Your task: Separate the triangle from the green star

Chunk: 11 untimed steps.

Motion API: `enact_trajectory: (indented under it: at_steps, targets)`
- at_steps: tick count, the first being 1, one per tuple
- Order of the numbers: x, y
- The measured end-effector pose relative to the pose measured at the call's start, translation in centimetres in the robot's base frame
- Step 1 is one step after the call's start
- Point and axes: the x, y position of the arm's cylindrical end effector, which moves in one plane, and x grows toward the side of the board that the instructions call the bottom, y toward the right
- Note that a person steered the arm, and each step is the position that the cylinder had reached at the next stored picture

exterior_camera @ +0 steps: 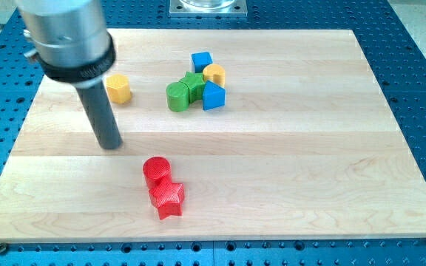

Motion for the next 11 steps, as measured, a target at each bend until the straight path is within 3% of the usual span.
enact_trajectory:
  at_steps: [1, 2, 3, 5, 7, 9, 10, 11]
  targets:
    - [-5.4, 1.1]
    - [-7.8, 7.8]
    - [-7.8, 16.1]
    - [-5.8, 19.5]
    - [-5.5, 32.5]
    - [-4.5, 31.4]
    - [-4.5, 35.0]
    - [-4.5, 28.8]
